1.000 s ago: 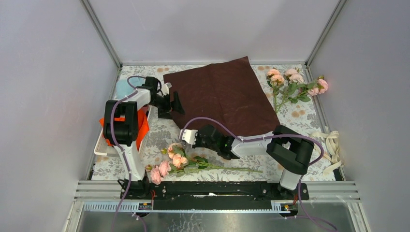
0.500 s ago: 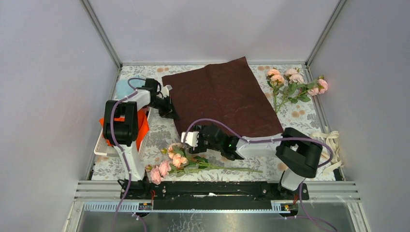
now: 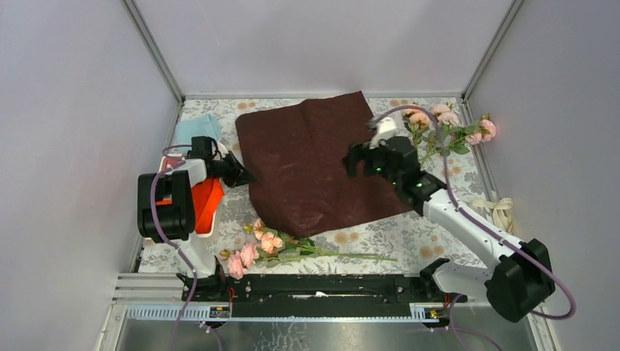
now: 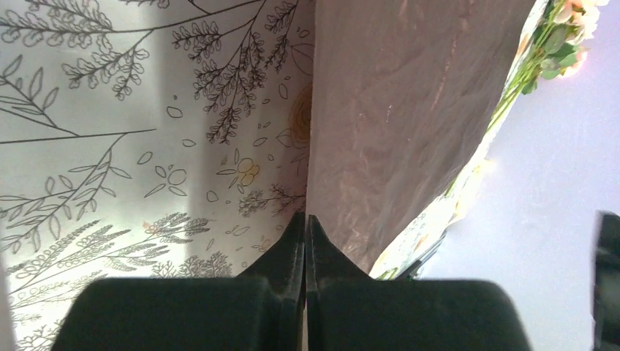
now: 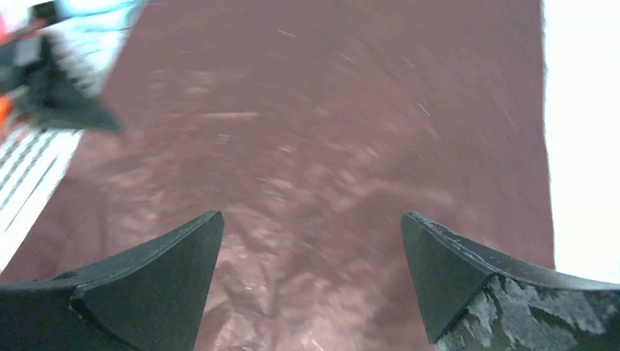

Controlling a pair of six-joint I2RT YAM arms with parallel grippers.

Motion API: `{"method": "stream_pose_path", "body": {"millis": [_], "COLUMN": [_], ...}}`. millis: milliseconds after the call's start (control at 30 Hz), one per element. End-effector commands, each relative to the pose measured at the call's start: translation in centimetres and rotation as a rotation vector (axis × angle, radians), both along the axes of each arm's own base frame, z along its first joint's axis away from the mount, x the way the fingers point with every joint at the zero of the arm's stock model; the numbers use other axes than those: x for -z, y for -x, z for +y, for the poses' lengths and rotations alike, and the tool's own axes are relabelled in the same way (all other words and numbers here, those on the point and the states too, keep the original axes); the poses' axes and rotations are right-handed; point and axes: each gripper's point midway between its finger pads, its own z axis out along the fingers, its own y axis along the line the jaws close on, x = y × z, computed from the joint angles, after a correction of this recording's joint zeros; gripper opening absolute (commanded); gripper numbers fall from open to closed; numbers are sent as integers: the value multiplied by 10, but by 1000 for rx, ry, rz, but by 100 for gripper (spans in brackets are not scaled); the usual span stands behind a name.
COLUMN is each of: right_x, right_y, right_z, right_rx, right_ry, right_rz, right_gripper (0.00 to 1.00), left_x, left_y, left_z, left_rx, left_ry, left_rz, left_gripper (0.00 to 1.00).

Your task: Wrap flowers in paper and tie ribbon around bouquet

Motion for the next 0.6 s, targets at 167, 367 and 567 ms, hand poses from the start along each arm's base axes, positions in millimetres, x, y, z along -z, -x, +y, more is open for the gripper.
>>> {"method": "stream_pose_path", "body": {"millis": [167,367,567], "right_x": [115,157,174], "right_y": [-15,1,20], "right_z": [-143,-165,-173], "right_rx": [601,711,770], "right_ry": [-338,-388,-353], "right_rz": [563,676,720], "right_gripper": [100,97,94], "left_x": [5,3,-3], "left_y": [-10,-16,-22], "left_z": [-36,-40,-36], "left_rx": [-1,-20,-16], "left_ry": [36,25,-15], "left_rz": [-10,-25,-58], "left_gripper": [0,0,0]}}
